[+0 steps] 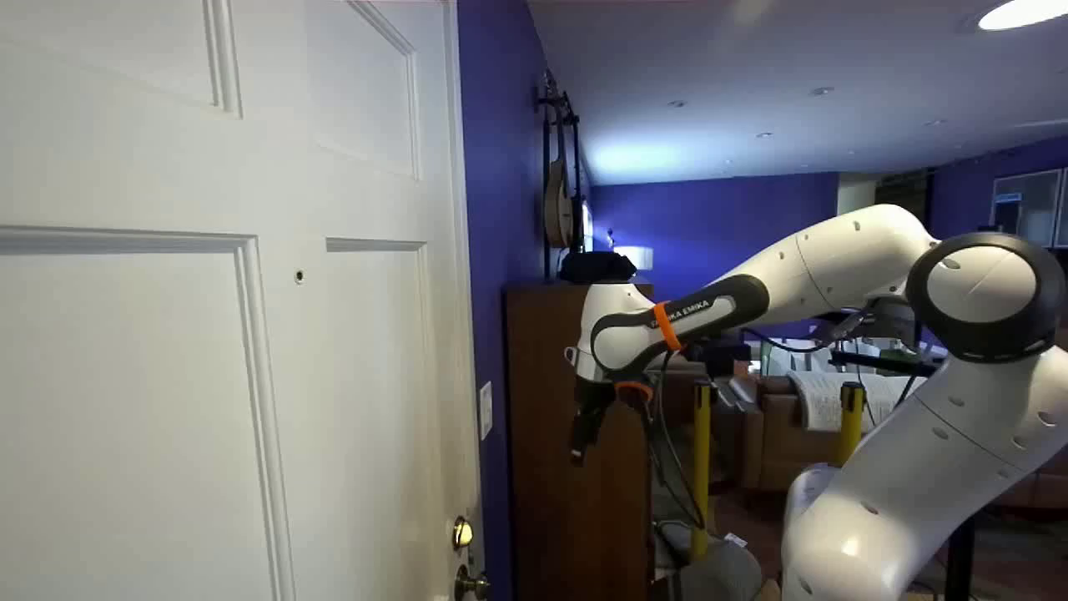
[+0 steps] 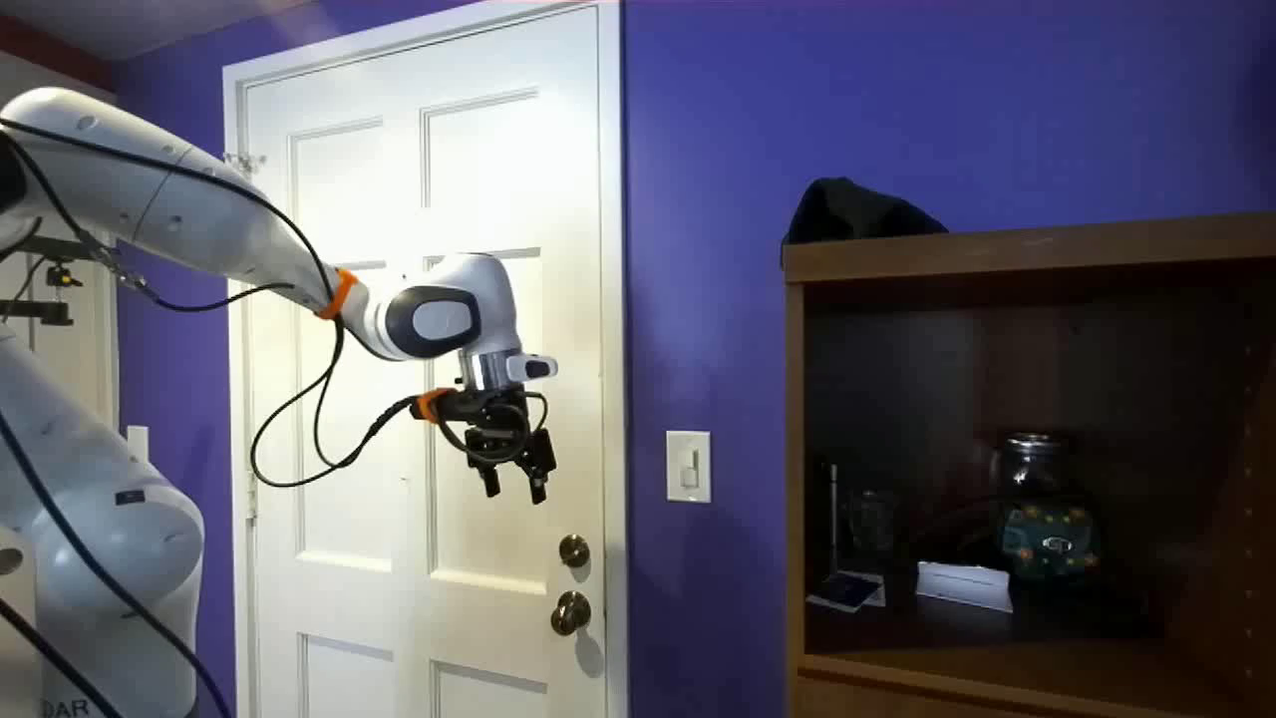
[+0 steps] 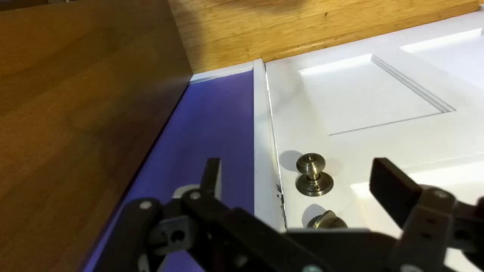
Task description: Put the cap on the door
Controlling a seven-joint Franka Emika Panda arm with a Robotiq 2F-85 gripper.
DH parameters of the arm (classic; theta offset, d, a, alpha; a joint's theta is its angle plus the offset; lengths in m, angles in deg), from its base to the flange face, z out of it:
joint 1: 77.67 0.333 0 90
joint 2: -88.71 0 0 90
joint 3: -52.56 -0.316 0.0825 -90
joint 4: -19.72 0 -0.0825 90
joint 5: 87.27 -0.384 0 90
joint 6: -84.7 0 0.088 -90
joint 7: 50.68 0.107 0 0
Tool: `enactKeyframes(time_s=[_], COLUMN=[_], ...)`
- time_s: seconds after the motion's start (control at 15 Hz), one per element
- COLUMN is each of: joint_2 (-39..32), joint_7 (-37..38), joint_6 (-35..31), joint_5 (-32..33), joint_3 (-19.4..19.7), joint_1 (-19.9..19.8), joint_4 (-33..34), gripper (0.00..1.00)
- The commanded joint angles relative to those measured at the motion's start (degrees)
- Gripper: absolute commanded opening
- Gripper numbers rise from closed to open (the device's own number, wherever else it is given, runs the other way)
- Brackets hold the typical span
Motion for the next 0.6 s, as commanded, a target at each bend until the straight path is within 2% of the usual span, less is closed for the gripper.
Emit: enactKeyframes(time_s=[0.0, 0.27, 0.53], joint_2=[-0.06, -0.06, -1.65], joint_7=[-0.24, -0.24, 7.54], joint_6=[0.13, 0.13, -4.98], joint_5=[-0.34, -0.34, -2.18], joint_3=[-0.44, -0.44, -0.53], joint_1=[-0.44, -0.44, -2.54], joint_4=[0.10, 0.10, 4.83], gripper=[1.00, 1.00, 1.00])
